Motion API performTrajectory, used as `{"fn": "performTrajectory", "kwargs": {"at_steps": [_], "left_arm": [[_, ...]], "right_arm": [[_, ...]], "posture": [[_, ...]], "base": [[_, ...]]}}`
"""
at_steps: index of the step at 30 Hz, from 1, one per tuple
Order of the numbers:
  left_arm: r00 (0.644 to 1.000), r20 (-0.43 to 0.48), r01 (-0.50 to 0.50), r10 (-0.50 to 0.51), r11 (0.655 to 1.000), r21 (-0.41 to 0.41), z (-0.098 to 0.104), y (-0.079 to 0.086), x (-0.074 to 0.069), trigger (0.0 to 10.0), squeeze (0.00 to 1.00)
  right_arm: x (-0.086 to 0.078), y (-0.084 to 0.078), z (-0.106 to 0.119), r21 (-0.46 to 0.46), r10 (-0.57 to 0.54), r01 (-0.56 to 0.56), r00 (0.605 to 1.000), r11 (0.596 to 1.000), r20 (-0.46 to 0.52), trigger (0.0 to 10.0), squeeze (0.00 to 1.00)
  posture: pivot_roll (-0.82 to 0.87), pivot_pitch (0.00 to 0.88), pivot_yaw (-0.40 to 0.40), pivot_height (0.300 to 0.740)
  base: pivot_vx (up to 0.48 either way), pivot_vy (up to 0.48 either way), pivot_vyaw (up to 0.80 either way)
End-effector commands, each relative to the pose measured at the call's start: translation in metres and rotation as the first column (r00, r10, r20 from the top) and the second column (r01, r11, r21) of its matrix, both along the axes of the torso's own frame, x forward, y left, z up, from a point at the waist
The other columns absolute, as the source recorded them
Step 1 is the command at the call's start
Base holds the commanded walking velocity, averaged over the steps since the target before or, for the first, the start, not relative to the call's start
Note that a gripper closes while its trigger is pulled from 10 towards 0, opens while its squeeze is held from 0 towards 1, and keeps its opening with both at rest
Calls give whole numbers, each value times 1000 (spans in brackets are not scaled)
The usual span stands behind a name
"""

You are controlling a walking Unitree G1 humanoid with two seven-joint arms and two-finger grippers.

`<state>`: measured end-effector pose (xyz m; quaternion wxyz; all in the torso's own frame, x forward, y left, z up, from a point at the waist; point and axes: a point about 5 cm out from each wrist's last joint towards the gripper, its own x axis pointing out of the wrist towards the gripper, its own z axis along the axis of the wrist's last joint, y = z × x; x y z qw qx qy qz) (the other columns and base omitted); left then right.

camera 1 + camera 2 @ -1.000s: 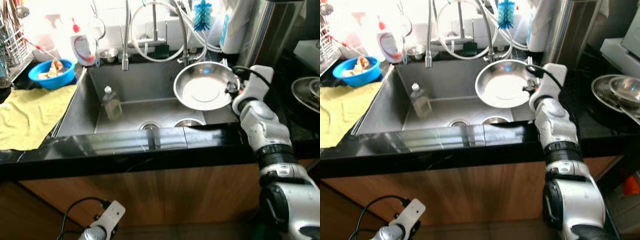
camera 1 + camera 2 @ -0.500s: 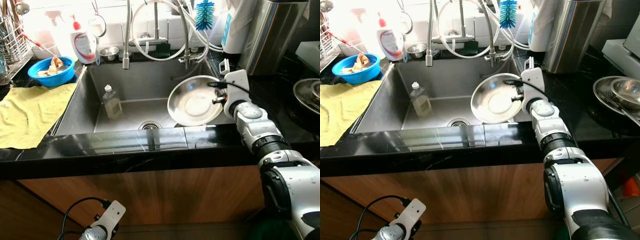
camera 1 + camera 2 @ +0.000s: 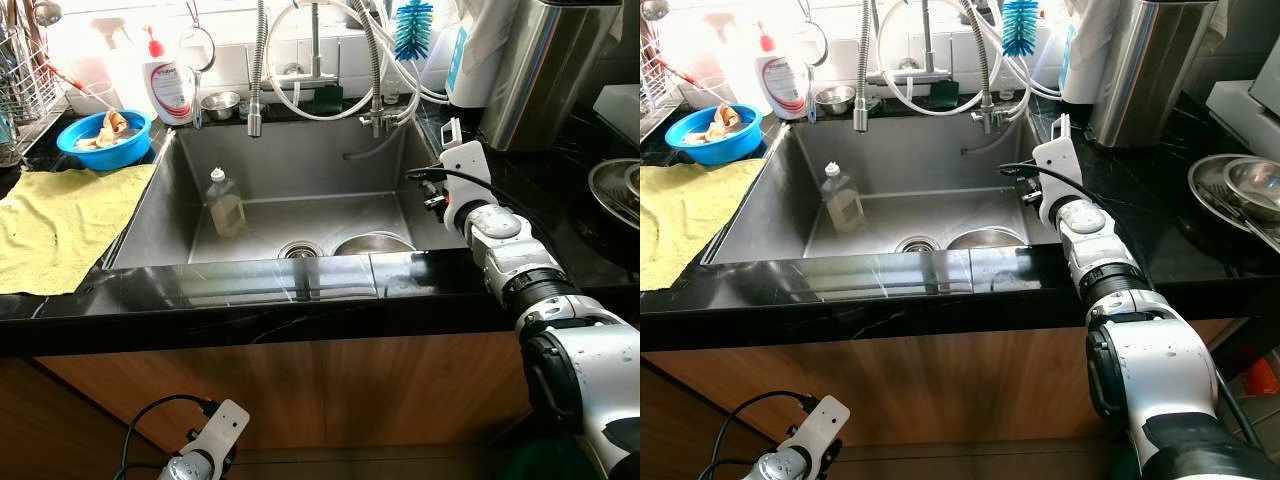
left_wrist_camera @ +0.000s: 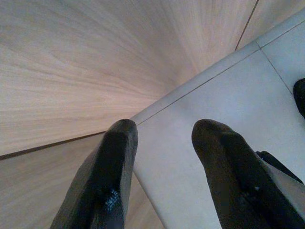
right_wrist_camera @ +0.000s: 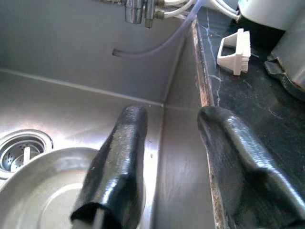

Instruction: Kitchen organization

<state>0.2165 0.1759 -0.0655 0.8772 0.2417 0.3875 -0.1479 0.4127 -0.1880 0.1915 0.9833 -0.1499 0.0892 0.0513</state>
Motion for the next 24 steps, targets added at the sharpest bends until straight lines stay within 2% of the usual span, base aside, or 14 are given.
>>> {"fn": "performTrajectory", "kwargs": {"at_steps": [1,4,10,12,14,15,17,18,20,21,24], "left_arm": [[1000,3,-8,8,1000,7,0,4,-1,10000,0],[1000,12,-7,7,1000,14,0,4,-1,10000,0],[999,48,-17,16,1000,23,3,6,2,10000,0],[998,68,-22,20,999,26,4,8,3,10000,0],[995,87,-39,38,999,12,6,9,6,10000,0],[995,89,-44,43,999,8,7,9,6,10000,0],[991,111,-69,68,998,-2,9,10,10,10000,0],[987,135,-91,92,996,-16,13,12,14,10000,0],[984,143,-100,103,995,-23,14,12,16,10000,0],[985,141,-101,103,995,-24,14,11,17,10000,0],[988,116,-100,103,994,-31,12,11,15,10000,0]], "right_arm": [[4,1,15,5,-3,3,999,1000,54,10000,0],[6,1,30,28,-14,10,988,1000,153,10000,0],[0,-10,38,83,-82,60,954,995,289,10000,0],[-11,-23,31,99,-149,121,920,988,363,10000,0],[-27,-30,23,113,-186,151,886,982,426,10000,0],[-29,-30,23,117,-188,152,882,982,433,10000,0],[-45,-29,18,105,-182,150,856,983,483,10000,0],[-64,-24,13,129,-192,146,833,981,518,10000,0],[-76,-20,10,148,-203,145,819,978,537,10000,0],[-88,-13,9,152,-203,141,806,978,557,10000,0],[-103,-1,8,176,-211,132,787,976,580,10000,0]], "posture": [[-64,0,15,740],[-71,0,18,740],[-84,0,25,740],[-94,0,33,740],[-106,0,43,740],[-106,0,43,740],[-113,0,48,740],[-119,0,53,740],[-119,0,53,740],[-120,0,56,740],[-129,0,63,740]], "base": [[0,0,0],[0,0,0],[0,0,0],[0,0,0],[0,0,0],[0,0,0],[0,0,0],[0,0,0],[0,0,0],[0,0,0],[0,0,0]]}}
